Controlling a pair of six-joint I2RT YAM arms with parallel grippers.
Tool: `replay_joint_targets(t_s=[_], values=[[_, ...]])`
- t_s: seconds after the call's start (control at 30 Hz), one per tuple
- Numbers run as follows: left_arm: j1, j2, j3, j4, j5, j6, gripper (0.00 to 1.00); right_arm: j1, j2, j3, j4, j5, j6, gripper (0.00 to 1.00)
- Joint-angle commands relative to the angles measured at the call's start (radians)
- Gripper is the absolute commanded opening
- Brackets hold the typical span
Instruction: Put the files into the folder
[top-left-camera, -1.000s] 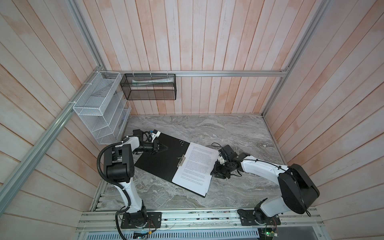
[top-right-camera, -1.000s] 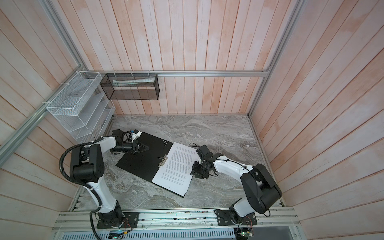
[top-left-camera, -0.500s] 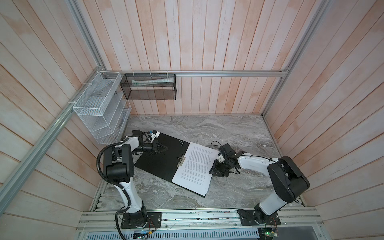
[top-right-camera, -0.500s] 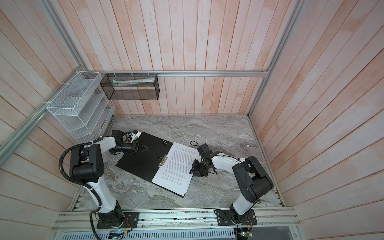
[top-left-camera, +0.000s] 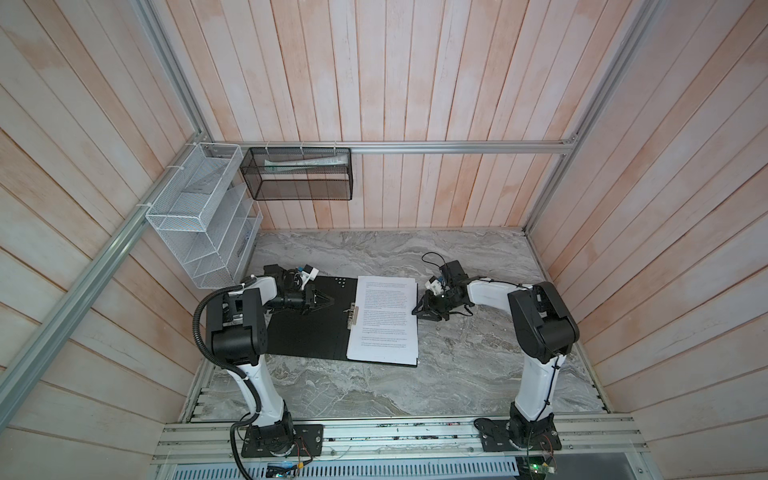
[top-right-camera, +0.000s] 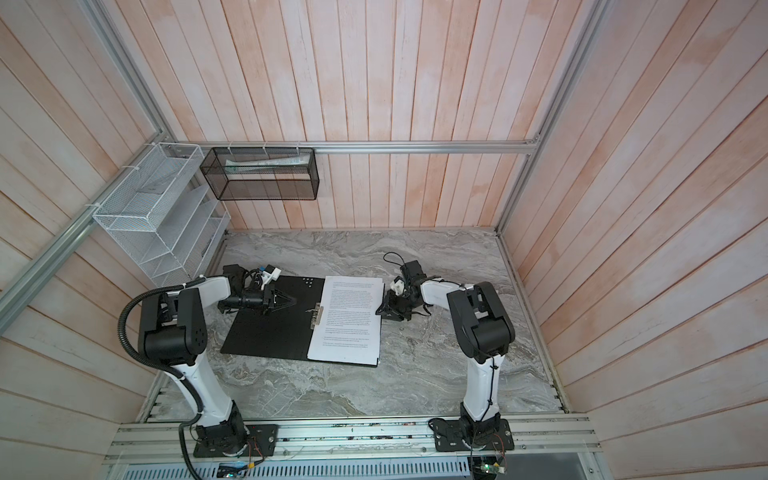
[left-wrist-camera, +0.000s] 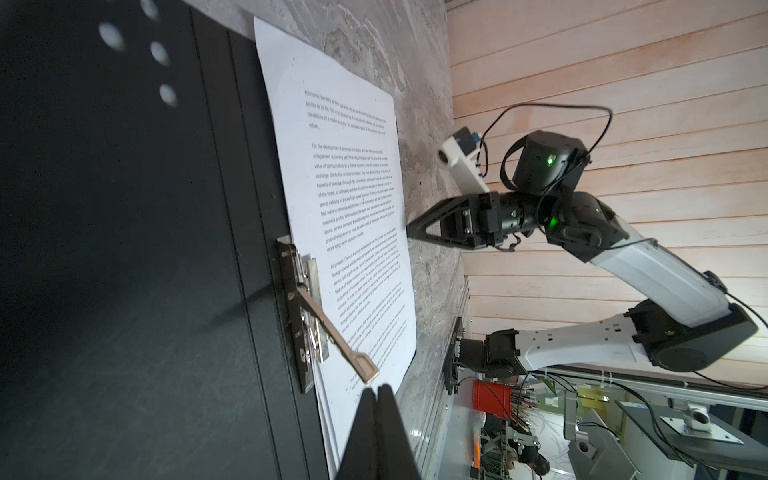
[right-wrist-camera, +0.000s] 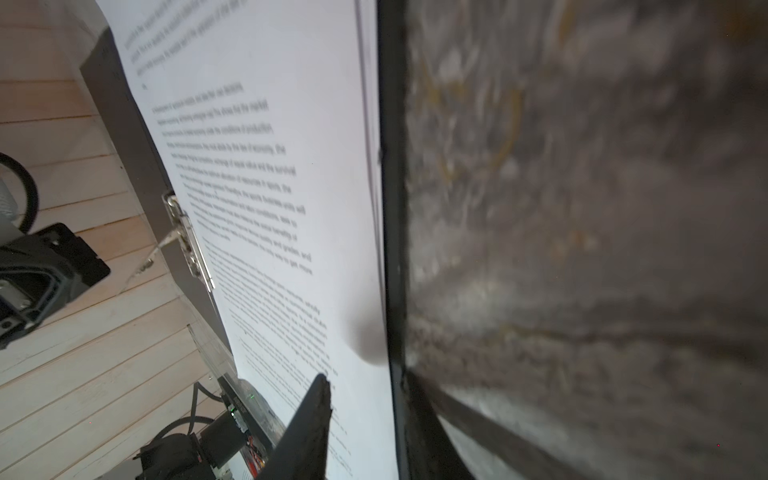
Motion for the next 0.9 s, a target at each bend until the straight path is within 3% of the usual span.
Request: replay_joint_targets(t_s=[0.0, 0.17, 0.5, 0.87], values=[[0.018, -0.022, -0.04, 0.011, 0.011, -0.016, 0.0, -0.04, 0.131, 0.113, -0.096, 0.016, -0.144, 0.33], [0.044, -0.044, -0.073, 0.02, -0.008, -0.023, 0.0, -0.051, 0.289, 0.363, -0.201, -0.016, -0.229, 0.33], [0.08, -0.077, -0.078, -0.041, -0.055, 0.02, 0.0, -0.062, 0.351, 0.569, -0.322, 0.003, -0.284, 0.33], [0.089, -0.177, -0.136, -0.046, -0.119, 0.029, 0.0, -0.047, 0.537, 0.834, -0.466, -0.101, -0.354, 0.33]])
